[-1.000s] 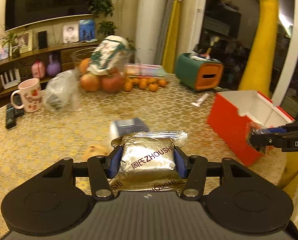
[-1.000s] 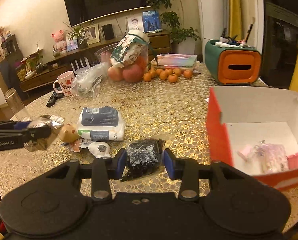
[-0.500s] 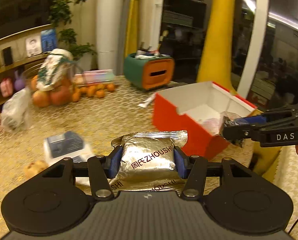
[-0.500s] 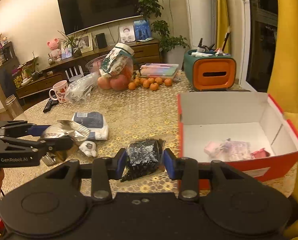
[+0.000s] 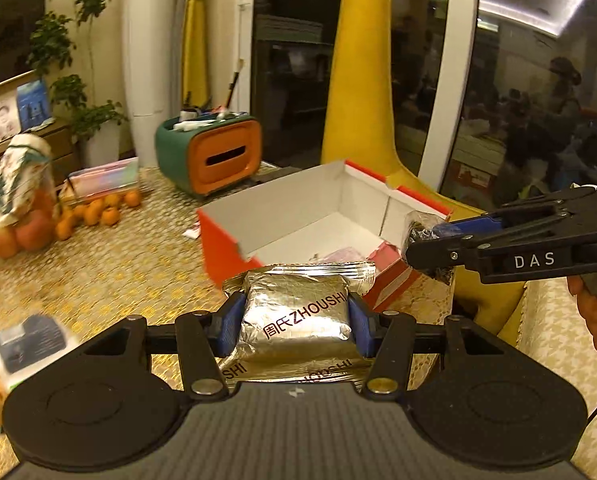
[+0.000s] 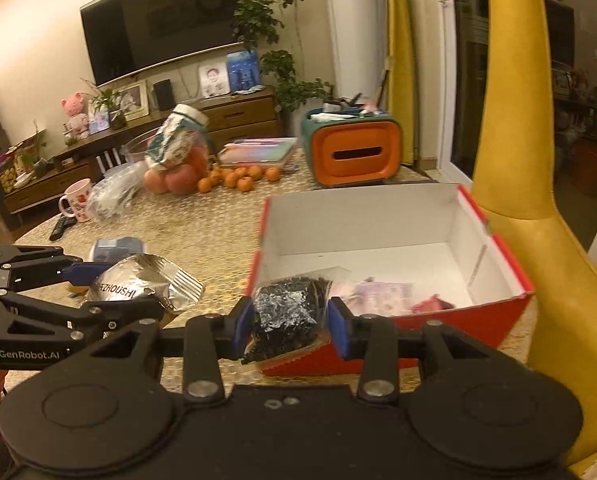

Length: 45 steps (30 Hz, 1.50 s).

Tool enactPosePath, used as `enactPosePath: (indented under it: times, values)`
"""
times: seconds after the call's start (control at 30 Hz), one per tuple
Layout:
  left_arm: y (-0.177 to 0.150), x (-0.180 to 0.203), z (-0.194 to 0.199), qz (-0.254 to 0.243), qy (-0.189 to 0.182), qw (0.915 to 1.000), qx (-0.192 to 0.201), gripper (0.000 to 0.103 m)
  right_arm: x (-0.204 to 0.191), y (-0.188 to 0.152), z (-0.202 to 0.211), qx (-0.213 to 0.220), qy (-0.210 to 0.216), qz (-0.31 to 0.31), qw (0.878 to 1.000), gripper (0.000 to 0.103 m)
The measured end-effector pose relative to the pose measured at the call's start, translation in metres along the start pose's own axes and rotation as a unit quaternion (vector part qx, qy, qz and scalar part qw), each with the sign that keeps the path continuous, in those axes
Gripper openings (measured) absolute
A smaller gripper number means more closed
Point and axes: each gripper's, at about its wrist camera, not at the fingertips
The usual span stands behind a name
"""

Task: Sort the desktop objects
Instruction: 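Carry the foil packet with the left tool while the right tool carries the mesh bag into the box, then open the left tool to drop the foil packet while the right tool releases the mesh bag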

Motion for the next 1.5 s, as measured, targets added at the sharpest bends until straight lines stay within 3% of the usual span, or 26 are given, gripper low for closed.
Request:
enactPosePath:
  times: [0.4, 0.73, 0.93, 1.5]
  values:
    - [0.029, 0.024, -0.055, -0.022, -0.010, 0.9995, -0.017, 0.054, 0.047, 0.017, -0.021, -0.005, -0.024, -0.014, 1.000, 0.040]
    - [0.051, 0.031, -0.108, -0.045, 0.005, 0.9983, -0.036, 0.054, 0.075, 0.033, -0.063, -0.022, -0.047, -0.024, 0.998, 0.040]
    - [0.063, 0.025, -0.140, -0.034, 0.015, 0.9976, -0.058, 0.054, 0.093, 0.042, -0.091, -0.031, -0.059, -0.036, 0.997, 0.040]
    - [0.067, 0.015, -0.216, -0.025, 0.031, 0.9918, -0.122, 0.054, 0.122, 0.047, -0.166, -0.100, -0.085, -0.058, 0.990, 0.040]
Point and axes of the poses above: each gripper's, at about its wrist camera, not at the fingertips, and z roughly against the way its jaws point, x to its right, y to its top, and after that the axes turned 1 degree about -y, right-handed
